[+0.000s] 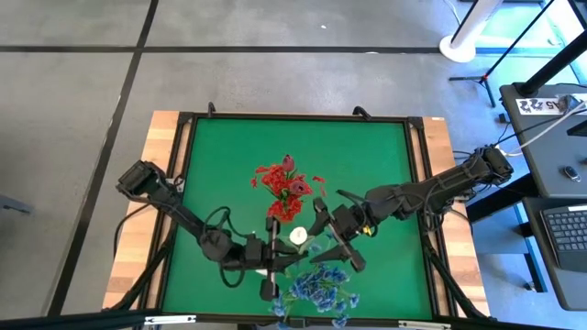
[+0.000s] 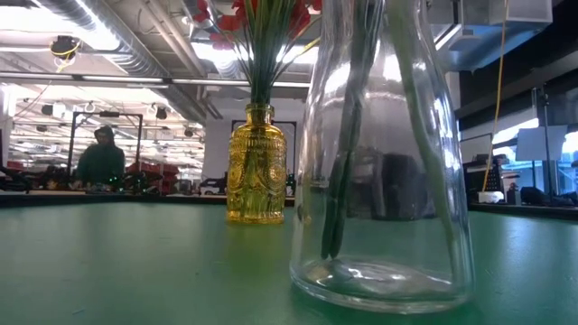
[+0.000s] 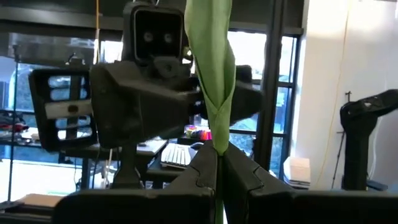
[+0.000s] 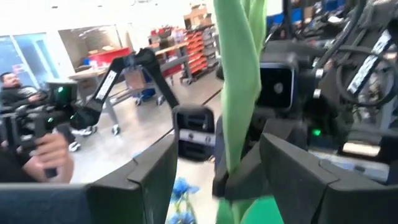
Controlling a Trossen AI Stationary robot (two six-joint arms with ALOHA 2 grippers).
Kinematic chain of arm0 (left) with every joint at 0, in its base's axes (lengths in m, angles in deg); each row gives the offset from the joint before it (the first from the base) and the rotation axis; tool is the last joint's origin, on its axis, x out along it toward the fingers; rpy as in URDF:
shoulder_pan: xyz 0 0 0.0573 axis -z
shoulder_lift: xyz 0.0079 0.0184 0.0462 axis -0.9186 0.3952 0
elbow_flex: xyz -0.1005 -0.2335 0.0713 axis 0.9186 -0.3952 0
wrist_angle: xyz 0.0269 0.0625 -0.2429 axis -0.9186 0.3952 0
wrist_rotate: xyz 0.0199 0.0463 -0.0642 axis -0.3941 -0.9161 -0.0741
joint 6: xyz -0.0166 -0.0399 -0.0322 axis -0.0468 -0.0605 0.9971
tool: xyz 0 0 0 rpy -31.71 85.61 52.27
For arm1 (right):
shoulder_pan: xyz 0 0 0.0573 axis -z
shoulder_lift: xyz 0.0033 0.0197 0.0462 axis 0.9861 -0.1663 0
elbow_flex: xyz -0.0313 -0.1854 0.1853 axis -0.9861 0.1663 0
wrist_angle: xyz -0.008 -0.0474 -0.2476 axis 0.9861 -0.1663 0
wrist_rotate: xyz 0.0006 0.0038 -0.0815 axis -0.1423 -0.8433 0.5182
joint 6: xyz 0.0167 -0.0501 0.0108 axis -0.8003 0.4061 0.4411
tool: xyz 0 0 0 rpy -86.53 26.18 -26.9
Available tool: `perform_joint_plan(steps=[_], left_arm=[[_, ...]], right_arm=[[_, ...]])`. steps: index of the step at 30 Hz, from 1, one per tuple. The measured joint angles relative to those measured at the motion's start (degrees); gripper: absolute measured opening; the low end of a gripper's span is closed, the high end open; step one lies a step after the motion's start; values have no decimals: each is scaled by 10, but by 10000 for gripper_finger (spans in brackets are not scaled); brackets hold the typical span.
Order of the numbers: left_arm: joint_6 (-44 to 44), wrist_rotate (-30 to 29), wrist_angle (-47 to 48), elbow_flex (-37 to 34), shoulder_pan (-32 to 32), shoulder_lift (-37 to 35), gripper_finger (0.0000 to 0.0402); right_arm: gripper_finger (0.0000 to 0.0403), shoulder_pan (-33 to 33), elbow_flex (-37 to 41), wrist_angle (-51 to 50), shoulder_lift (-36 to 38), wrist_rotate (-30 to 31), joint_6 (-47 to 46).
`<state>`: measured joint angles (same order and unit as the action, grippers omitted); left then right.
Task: Sort flowers into vase by color
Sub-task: Put the white tulip into the transparent vase
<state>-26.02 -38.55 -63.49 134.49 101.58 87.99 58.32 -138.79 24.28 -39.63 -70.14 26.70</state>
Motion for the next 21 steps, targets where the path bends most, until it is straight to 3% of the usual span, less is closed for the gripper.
perform_joint_plan(steps=[11,15,21], left_arm=[[41,0,21,0,-13,0,0],[41,1,21,0,-10,0,0],[42,1,21,0,-10,0,0]], right_arm=[[215,0,0,16,0,12,3],[169,0,0,17,0,12,9],[66,1,0,16,0,14,19]])
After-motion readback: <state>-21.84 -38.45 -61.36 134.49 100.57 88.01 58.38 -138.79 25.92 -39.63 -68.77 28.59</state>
